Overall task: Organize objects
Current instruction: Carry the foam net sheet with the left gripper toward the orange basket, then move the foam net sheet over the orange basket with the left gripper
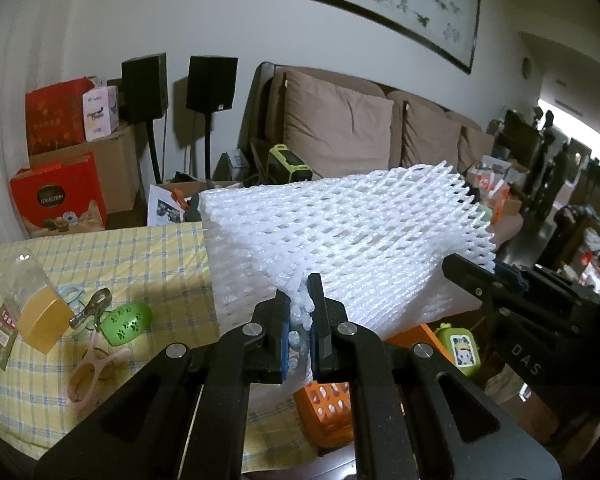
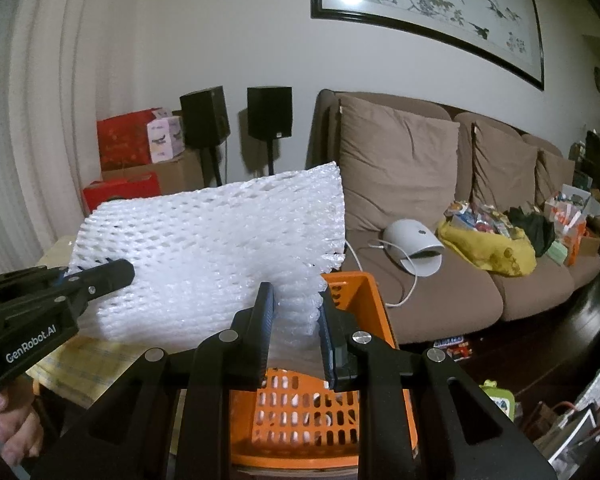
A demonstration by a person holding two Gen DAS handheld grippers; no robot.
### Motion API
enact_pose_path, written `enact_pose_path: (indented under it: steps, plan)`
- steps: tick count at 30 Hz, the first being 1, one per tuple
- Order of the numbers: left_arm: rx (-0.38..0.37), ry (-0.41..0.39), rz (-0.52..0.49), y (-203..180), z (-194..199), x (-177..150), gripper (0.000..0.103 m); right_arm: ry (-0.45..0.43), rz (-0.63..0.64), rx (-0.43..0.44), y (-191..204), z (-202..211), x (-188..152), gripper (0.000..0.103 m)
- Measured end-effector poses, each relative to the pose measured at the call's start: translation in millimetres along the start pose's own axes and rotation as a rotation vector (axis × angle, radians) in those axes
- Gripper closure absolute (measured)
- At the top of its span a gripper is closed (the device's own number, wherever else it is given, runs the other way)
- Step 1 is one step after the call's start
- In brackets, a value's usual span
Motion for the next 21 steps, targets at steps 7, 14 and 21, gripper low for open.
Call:
enact_pose_path:
  steps: [7, 14, 21]
  plan:
    - [-0.008, 0.022, 0.008, -2.0, -7.4, -0.1, 0.096, 0.045, -0.026, -0.003, -7.5, -17.3, -9.3, 0.083]
    - [-0.007, 0.043, 0.005, -6.5, -18.7, -5.4, 0.096, 0.061, -0.036, -0.018, -13.9, -21.2, -14.1, 0.083]
    - [0.006, 0.063, -0.005, -11.2, -30.9, -14.0, 0.096, 0.095, -0.053, -0.021, -21.5, -31.6, -21.7, 0.083]
Point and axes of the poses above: each gripper's, at about its wrist camera, not at the fingertips, and z roughly against the way its jaws point, y to its left, x to its top, the point moved 3 cm from there along -z, roughly the way its jaws point, and after that the axes turned 1 degree about x, right-handed, at the moved point
